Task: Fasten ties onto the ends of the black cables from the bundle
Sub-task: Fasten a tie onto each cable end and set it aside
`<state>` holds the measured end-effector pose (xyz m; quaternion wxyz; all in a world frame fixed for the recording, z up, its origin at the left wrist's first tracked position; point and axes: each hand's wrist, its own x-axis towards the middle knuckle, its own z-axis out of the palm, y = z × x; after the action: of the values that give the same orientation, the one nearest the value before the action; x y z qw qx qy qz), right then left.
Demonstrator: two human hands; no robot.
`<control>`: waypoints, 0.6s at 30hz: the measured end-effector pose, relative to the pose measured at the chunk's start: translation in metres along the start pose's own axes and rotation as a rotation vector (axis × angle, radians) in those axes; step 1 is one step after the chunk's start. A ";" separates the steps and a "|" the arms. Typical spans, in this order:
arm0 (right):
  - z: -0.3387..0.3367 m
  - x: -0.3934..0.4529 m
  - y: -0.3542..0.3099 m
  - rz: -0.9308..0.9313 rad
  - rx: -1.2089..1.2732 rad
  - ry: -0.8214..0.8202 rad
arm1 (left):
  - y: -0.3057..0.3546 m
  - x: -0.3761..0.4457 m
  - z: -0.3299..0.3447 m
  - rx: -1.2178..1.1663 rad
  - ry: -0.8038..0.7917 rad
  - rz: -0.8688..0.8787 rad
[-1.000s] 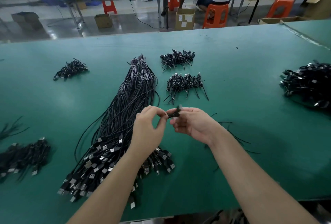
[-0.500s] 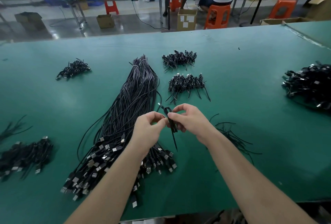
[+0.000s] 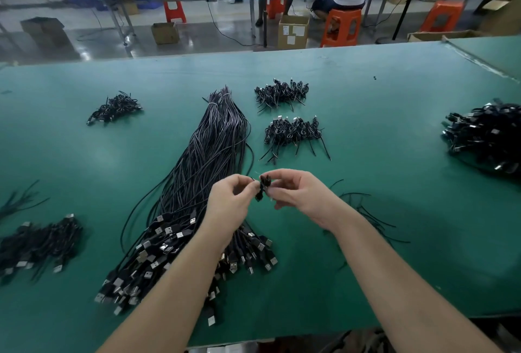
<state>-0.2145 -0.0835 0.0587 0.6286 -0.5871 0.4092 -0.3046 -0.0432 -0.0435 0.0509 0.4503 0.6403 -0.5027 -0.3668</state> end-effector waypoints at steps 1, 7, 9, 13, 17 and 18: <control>0.000 0.000 0.001 -0.047 -0.116 0.017 | -0.001 0.001 0.000 -0.111 -0.045 -0.103; 0.002 0.003 0.001 -0.103 -0.322 0.160 | -0.004 -0.003 0.004 -0.194 -0.048 -0.081; 0.001 0.002 0.001 -0.059 -0.309 0.152 | -0.004 -0.005 0.006 -0.070 0.014 0.064; 0.001 0.004 -0.005 0.089 -0.041 0.173 | -0.002 -0.012 0.010 0.204 0.097 0.465; -0.003 0.005 -0.012 0.264 0.174 0.040 | -0.004 -0.015 0.013 0.437 0.196 0.756; -0.005 0.005 -0.012 0.269 0.167 0.008 | -0.005 -0.014 0.013 0.494 0.205 0.819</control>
<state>-0.2156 -0.0915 0.0700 0.7087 -0.4714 0.4598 -0.2531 -0.0567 -0.0316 0.0424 0.4394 0.5105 -0.7383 0.0358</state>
